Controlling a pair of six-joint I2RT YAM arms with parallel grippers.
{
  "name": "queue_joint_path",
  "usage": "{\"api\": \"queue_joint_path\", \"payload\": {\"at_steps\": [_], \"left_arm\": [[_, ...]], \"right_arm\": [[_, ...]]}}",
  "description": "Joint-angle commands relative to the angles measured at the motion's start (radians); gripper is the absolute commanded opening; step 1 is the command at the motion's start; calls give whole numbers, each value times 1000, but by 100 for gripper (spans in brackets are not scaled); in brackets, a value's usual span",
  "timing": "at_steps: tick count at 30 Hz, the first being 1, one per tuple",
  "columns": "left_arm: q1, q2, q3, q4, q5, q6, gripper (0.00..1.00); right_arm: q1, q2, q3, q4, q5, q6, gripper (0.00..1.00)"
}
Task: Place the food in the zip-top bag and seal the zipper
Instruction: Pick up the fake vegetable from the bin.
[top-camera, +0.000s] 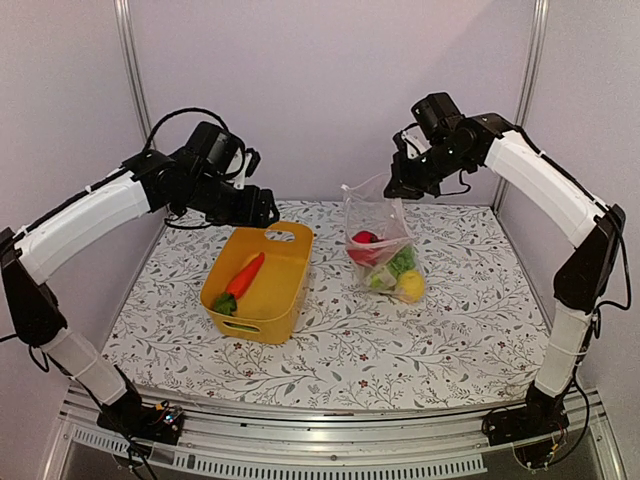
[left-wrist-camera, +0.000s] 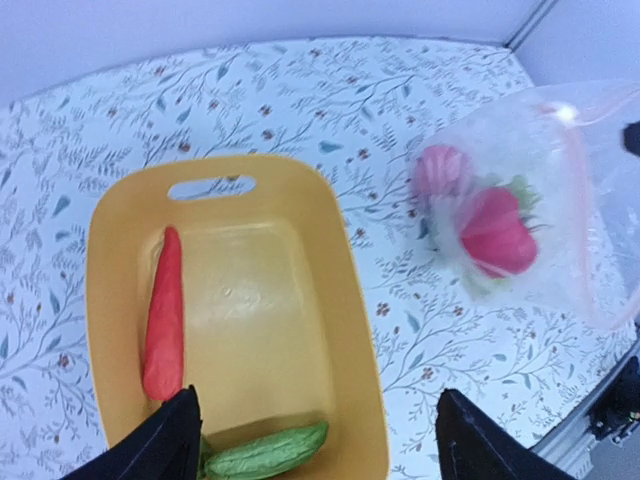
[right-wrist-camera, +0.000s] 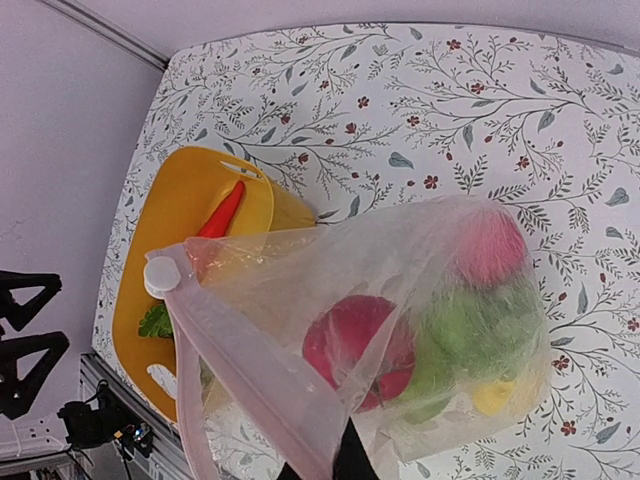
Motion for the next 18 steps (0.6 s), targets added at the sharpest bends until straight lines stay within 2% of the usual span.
{"api": "queue_joint_path", "payload": {"at_steps": [1,4,6,8,11,15,18], "left_arm": [[48,-2,-139,-122,71,-39,80],[48,25,-184,-150,89,-20,81],[48,59,-188,-174,81,-8,83],[48,91,-188,-183,23,-4,84],[48,142,-176,-169,-37,36,86],[49,234,-155,-168,-137,74,85],[51,298,-156,-113,-184,110,82]], "right_arm": [[-22,-57,-23,20,28,-5,0],[-33,-27,41,-21,-4,-13,0],[-33,-48,25,30,2,4,0],[-36,-79,-64,80,26,15,0],[-52,1,5,-25,-36,-7,0],[-41,-106,-114,105,10,13,0],[-64,-76,-91,27,-32,-6,0]]}}
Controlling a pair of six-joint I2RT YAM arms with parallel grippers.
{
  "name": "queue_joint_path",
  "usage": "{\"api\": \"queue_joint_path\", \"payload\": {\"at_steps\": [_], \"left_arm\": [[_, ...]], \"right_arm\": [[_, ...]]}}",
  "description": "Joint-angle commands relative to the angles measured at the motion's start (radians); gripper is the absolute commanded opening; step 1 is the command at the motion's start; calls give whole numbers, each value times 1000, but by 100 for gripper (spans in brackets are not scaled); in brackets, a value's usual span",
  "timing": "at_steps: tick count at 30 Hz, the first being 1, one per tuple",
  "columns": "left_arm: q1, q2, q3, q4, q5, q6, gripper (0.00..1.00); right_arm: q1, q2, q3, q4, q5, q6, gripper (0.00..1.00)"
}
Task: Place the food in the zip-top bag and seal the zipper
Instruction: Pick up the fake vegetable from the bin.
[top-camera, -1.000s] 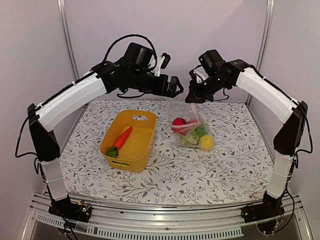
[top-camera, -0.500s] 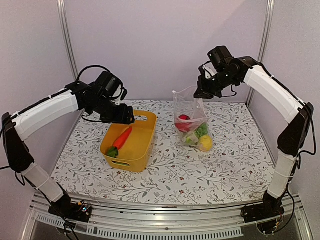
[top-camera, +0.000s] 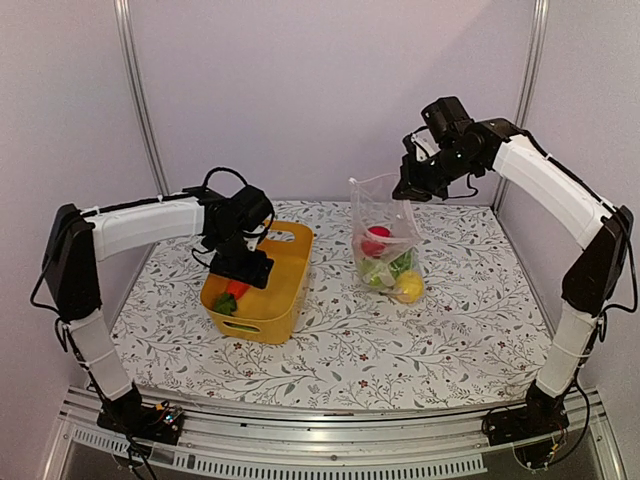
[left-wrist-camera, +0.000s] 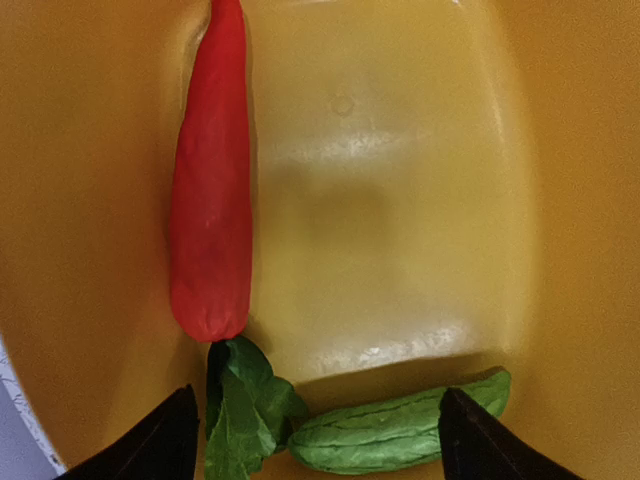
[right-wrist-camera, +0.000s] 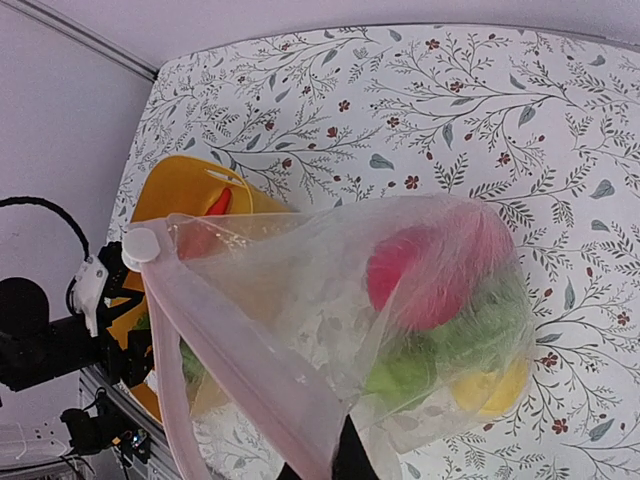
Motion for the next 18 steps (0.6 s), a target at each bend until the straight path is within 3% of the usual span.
{"api": "queue_joint_path", "payload": {"at_steps": [1,12,18], "left_arm": [[3,84,14,57,-110,76,81],[39,271,106,116,-224,127,72],[54,357,173,87,-324,109,78]], "right_arm": [[-23,-23,-8,-18,-30,-15,0],[-23,-113,-127,18,-38,-20,0],[-23,-169,-216,45,-34,-3,0]]}}
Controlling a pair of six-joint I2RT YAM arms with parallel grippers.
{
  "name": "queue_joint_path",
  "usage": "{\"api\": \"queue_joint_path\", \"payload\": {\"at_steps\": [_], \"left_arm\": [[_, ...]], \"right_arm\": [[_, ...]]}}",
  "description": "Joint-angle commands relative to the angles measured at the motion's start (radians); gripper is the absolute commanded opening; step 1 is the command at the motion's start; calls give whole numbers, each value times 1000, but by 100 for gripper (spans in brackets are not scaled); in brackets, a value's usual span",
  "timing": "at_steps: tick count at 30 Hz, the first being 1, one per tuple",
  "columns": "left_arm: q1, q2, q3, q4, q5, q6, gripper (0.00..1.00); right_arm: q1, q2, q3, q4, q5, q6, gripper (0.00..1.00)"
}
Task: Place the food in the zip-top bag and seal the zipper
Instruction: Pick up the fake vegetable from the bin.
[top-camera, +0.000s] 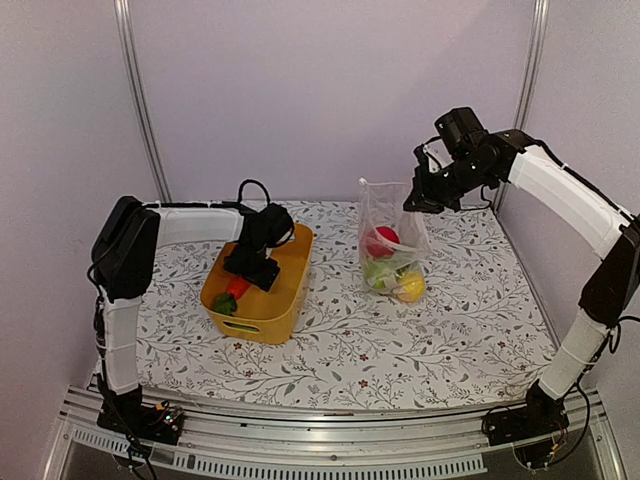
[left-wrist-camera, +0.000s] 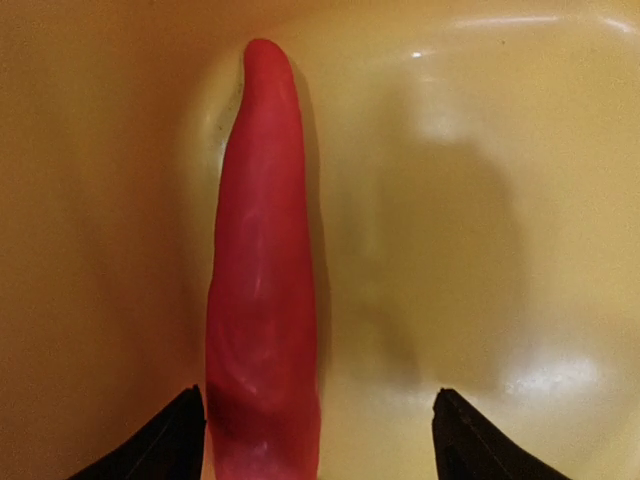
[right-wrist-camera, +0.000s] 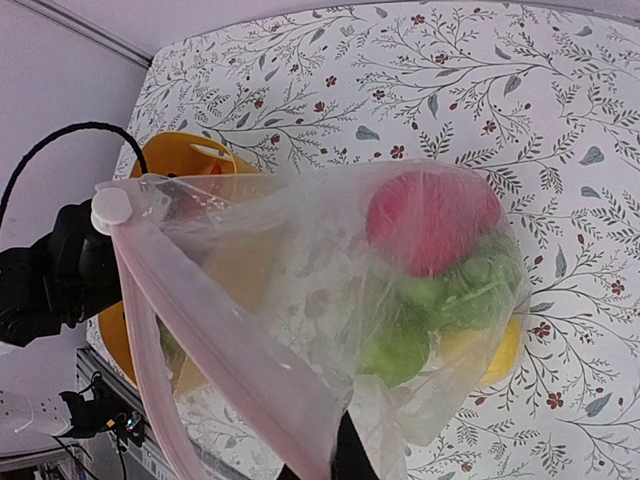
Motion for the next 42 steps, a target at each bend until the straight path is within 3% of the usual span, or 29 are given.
{"api": "queue_joint_path", "payload": {"at_steps": [1,6,10,20,32,36,42], "left_arm": [[28,55,55,-9,-106,-13,80],[59,70,49,22,-74,-28,81],[85,57,11,64,60,-47,73],[65,-79,-45,116,218,-90,31],[42,-400,-6,192,280,-131,22],[20,-496,12,345,416,-133,22],[-58,-610,-31,796,568,-112,23]], "right_arm": [[-4,-73,-74,25,-4,11,0],[-4,-114,-136,44,0,29,0],[-3,-127,-149,52,6,39,0],[-4,-122,-152,66,12,57,0],[15,-64,-58,15,1,50,0],[30,-8,4,3,-10,47,0],[65,94,163,-36,-62,53,0]]}}
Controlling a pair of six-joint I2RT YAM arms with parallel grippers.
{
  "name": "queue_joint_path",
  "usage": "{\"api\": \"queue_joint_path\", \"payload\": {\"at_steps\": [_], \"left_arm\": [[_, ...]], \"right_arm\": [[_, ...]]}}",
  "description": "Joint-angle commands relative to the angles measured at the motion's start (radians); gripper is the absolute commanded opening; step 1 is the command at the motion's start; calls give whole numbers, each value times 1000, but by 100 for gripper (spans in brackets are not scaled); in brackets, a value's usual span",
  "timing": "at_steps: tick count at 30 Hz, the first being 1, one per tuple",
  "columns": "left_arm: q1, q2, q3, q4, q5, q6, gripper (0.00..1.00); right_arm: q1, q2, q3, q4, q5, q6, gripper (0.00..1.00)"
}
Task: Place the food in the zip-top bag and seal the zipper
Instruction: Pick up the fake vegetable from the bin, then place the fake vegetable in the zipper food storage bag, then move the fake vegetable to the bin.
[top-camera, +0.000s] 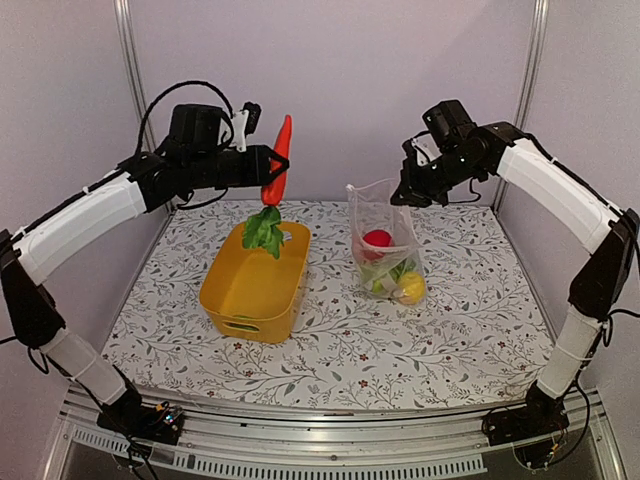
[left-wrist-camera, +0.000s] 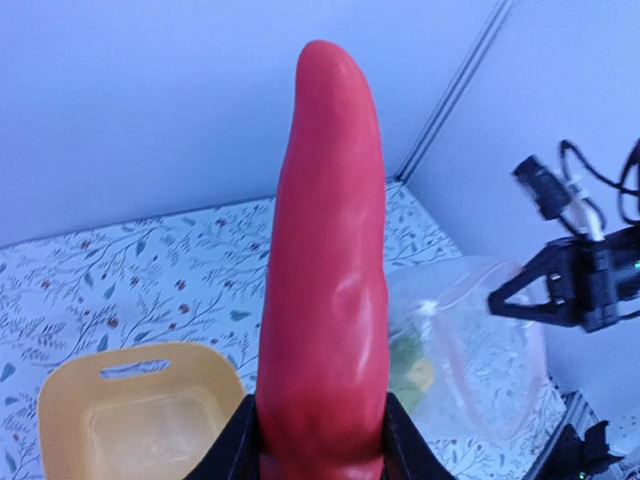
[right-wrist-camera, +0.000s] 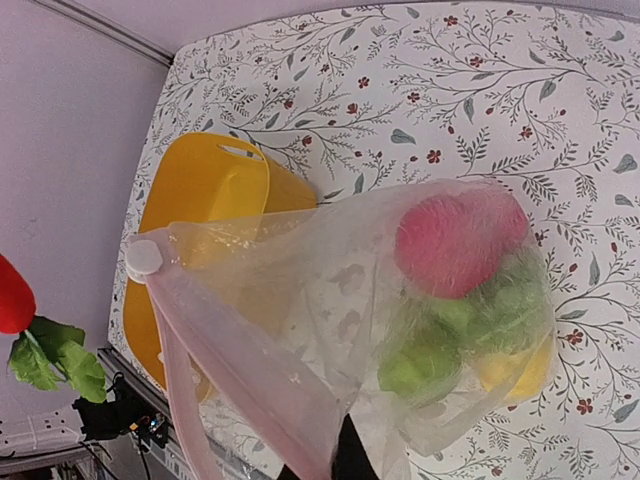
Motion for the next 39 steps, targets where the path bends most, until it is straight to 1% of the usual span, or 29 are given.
{"api": "queue_joint_path", "payload": {"at_steps": [1,4,7,14,16,17,19,22,23,24,26,30,32,35,39], "left_arm": [[-71,-73,-31,455,137,5,23],[-100,-48,-53,645,157,-25,22],[-124,15,-45,790,172,-92,21],[-195,203,-17,985,134,-112,21],[-211,246,-15,999,108,-89,27],[-217,266,-16,1000,97,-83,33],[-225,286,-18,969,49,-63,53],[-235,261,-43,951,-31,-27,66],[-236,250,-43,938,-52,-16,73],[-236,243,-37,915,-74,-7,77],[-236,237,-14,882,-77,27,79],[-235,197,18,816,-80,47,79],[-235,149,23,731,-111,50,78],[-235,43,-23,577,-185,63,78],[-231,-75,-96,309,-256,79,77]], "right_arm": [[31,78,123,-35,-69,8,0],[45,113,179,-59,-91,9,0],[47,134,184,-62,-116,7,0],[46,113,182,-70,-126,7,0],[46,101,176,-72,-126,4,0],[46,97,174,-74,-128,4,0],[45,92,173,-77,-130,5,0],[35,87,175,-79,-125,13,0],[32,86,174,-77,-123,15,0],[29,82,172,-75,-121,19,0],[24,75,170,-71,-120,23,0],[19,67,157,-65,-110,24,0],[16,59,145,-55,-100,22,0],[5,52,155,-49,-73,18,0],[-21,39,182,-49,-58,14,0]]}}
